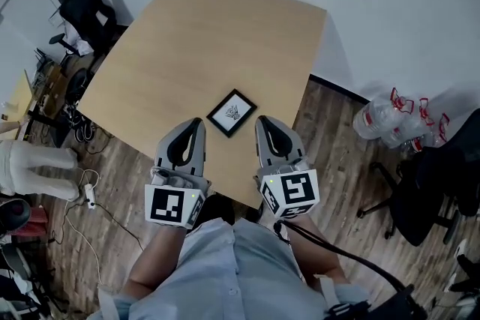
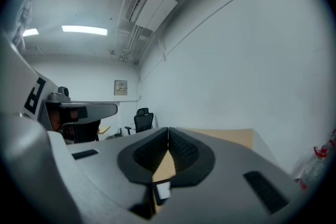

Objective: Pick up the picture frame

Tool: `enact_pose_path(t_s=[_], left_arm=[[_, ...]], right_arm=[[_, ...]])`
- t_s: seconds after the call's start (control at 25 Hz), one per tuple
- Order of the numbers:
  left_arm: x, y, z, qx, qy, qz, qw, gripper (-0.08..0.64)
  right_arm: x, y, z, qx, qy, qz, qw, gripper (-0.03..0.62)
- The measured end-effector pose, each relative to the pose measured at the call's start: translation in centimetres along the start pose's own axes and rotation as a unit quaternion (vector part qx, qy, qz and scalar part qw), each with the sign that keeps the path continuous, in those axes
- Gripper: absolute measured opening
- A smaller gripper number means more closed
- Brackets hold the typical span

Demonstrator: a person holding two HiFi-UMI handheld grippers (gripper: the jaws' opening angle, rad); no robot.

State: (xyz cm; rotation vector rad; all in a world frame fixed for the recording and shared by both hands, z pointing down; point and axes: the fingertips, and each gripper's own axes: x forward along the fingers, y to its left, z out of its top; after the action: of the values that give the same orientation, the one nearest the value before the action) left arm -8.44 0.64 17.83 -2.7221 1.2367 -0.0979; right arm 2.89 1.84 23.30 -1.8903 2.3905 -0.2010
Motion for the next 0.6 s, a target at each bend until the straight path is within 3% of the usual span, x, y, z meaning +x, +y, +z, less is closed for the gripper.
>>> enact_pose_path(t_s=[0.44, 0.6], left_arm=[[7.2, 1.5, -7.9, -0.024, 0.071, -0.059, 0.9955, 0.009], [9.6, 1.1, -11.1, -0.042, 0.107, -0.075, 0.9905, 0.087]], right_arm=[[3.8, -3.8, -2.8, 0.01, 0.036, -0.048, 0.998, 0.003], [5.0, -5.6, -5.2, 0.028, 0.065, -0.064, 0.995, 0.003]])
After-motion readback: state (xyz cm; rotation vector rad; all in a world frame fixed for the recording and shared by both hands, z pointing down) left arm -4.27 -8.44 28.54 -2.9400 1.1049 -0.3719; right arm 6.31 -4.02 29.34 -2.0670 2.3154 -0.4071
